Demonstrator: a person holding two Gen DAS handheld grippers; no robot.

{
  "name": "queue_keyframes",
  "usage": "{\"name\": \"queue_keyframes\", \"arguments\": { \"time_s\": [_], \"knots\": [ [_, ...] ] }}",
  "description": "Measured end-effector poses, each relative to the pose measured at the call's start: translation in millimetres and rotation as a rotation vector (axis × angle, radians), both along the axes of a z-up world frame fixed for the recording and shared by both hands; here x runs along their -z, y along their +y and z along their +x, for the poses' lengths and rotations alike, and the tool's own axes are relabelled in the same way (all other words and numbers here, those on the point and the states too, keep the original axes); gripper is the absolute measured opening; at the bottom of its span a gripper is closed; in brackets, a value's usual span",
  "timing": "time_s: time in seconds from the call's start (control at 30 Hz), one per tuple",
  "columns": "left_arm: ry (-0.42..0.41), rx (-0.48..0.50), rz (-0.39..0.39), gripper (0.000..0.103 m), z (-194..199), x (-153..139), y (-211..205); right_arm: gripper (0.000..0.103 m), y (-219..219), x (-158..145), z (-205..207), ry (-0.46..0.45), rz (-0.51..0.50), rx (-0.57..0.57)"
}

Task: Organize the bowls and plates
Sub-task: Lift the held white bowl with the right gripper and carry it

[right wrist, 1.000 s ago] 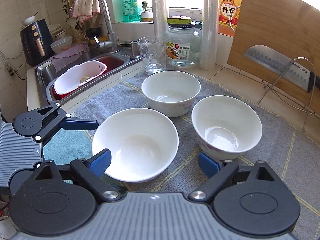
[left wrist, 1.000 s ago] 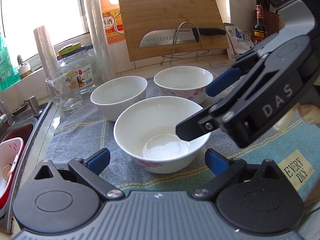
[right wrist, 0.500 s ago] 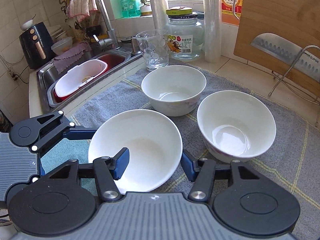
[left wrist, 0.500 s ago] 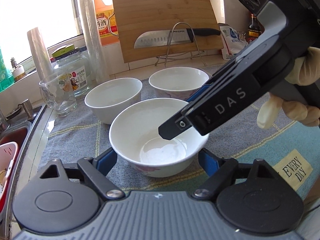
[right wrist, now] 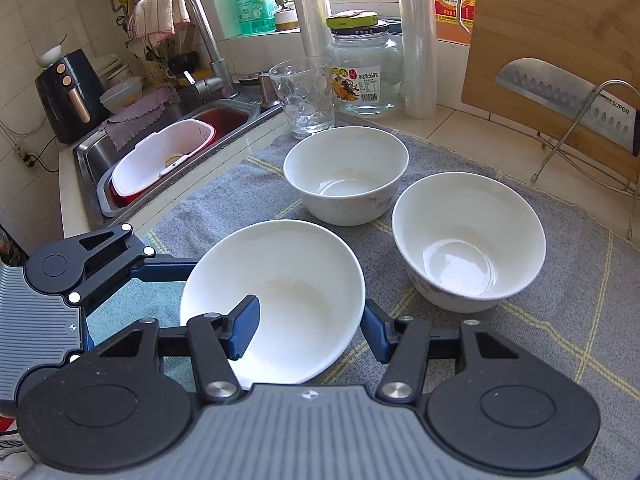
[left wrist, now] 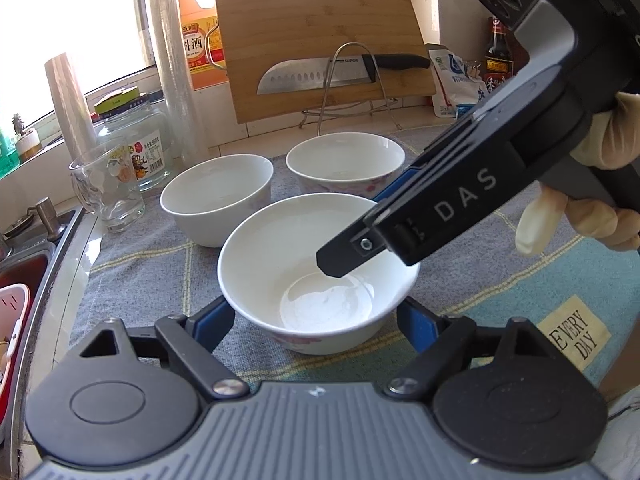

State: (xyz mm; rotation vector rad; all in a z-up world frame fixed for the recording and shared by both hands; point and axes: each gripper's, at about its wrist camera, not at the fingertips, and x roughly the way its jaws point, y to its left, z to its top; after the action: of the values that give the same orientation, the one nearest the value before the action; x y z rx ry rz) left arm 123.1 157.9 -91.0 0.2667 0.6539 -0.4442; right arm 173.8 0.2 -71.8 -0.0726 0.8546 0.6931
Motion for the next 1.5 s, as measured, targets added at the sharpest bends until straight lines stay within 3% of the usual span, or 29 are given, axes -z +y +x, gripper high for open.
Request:
{"name": "queue_keyframes", "arguments": {
  "time_s": [0.5, 1.13, 1.5],
  "knots": [
    [0.000, 0.167, -0.017, 0.088, -16.9, -26.0, -30.5, 0.061, -47.5, -9.3, -33.7, 0.018, 0.022, 0.125],
    [0.003, 0.432, -0.040, 0.088, -16.4, -27.6, -87.6, 0.061, -119.5, -15.7, -78.4, -0.001, 0.002, 0.380],
    [0.046, 0.496, -0.047, 0.087, -12.0, -19.7, -107.9, 0.061, -140.5, -9.4, -86.9, 0.015, -0.002, 0.447]
  ]
}}
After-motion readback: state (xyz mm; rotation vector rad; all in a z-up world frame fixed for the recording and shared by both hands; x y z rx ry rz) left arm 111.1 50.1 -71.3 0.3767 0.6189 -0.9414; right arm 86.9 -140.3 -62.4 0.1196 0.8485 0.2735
